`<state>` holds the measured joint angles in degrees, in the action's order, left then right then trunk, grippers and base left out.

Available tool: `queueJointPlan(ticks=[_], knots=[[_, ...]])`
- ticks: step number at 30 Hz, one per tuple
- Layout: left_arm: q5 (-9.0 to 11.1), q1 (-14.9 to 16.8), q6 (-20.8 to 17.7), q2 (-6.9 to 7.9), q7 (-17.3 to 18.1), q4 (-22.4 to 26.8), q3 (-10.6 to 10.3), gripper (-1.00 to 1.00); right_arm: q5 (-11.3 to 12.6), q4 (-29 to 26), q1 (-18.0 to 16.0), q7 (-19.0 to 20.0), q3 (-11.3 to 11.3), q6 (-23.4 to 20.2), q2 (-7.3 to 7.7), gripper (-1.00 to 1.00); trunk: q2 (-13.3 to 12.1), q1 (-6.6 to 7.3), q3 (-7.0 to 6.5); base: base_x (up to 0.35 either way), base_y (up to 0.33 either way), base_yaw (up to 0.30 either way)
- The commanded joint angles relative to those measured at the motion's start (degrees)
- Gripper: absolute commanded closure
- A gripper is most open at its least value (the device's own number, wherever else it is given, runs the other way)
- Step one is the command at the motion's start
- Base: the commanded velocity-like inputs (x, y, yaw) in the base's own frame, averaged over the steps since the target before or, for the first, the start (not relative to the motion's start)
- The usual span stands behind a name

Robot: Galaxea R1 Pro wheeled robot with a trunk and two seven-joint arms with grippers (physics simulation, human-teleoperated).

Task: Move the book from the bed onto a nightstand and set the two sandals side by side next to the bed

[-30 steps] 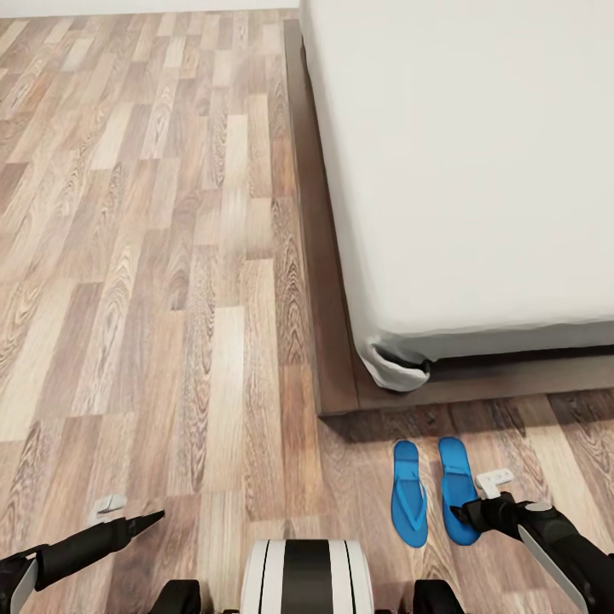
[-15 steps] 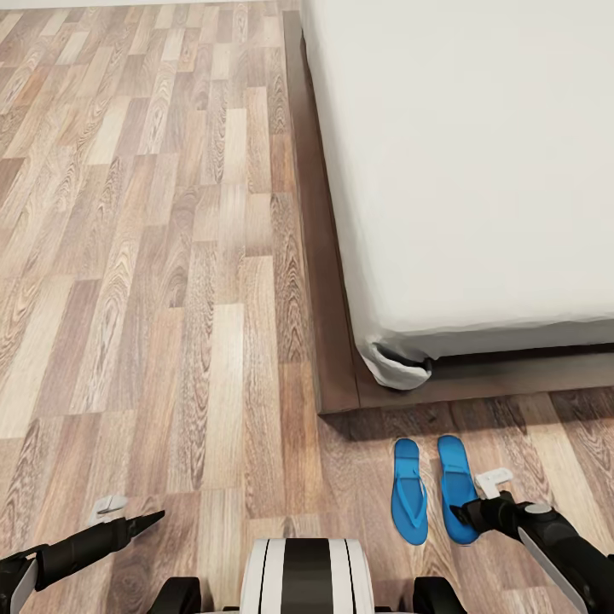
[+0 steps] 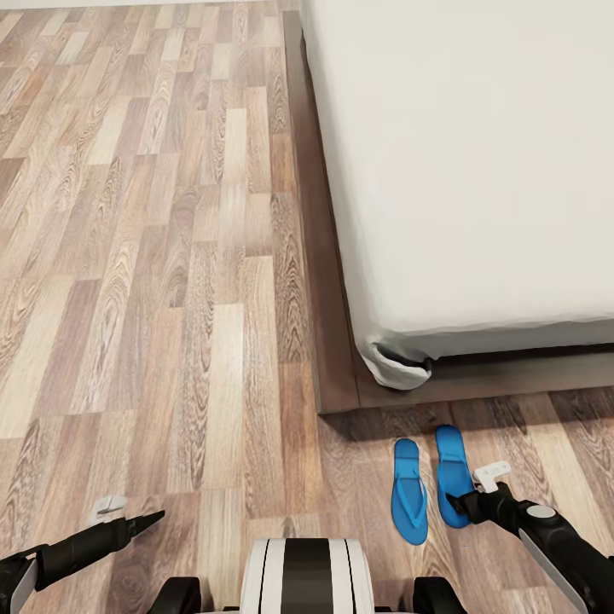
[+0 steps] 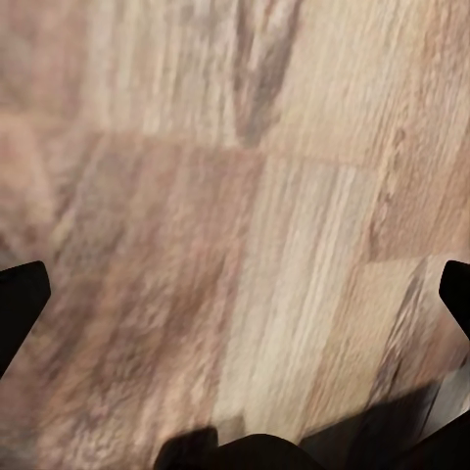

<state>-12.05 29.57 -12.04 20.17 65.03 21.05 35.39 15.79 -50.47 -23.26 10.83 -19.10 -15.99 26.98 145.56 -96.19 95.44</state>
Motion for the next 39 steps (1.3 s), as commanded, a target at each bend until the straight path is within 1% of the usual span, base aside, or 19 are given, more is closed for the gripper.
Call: queueJointPlan(ticks=[1, 12, 19, 26, 39], knots=[[-0.44, 0.04, -0.61, -0.04, 0.36, 0.05, 0.48, -1.0, 0.42, -0.07, -0.03, -0.02, -0.14, -0.27, 0.07, 1.0, 0.01, 0.01, 0.03, 0.0, 0.0, 0.0], [-0.43, 0.04, -0.61, -0.04, 0.36, 0.05, 0.48, -1.0, 0.39, -0.08, -0.03, -0.1, -0.14, -0.27, 0.08, 1.0, 0.16, -0.27, 2.47, 0.0, 0.0, 0.0], [-0.43, 0.04, -0.61, -0.04, 0.37, 0.05, 0.47, -1.0, 0.39, -0.07, -0.03, -0.1, -0.17, -0.27, 0.08, 1.0, 0.16, -0.27, 2.47, 0.0, 0.0, 0.0], [-0.43, 0.04, -0.61, -0.04, 0.39, 0.05, 0.47, -1.0, 0.39, -0.07, -0.03, -0.1, -0.18, -0.27, 0.09, 1.0, 0.26, -0.46, 4.02, 0.0, 0.0, 0.0], [-0.43, 0.04, -0.61, -0.04, 0.42, 0.05, 0.5, -1.0, 0.39, -0.07, -0.03, -0.08, -0.17, -0.27, 0.08, 1.0, 0.26, -0.46, 4.02, 0.0, 0.0, 0.0]])
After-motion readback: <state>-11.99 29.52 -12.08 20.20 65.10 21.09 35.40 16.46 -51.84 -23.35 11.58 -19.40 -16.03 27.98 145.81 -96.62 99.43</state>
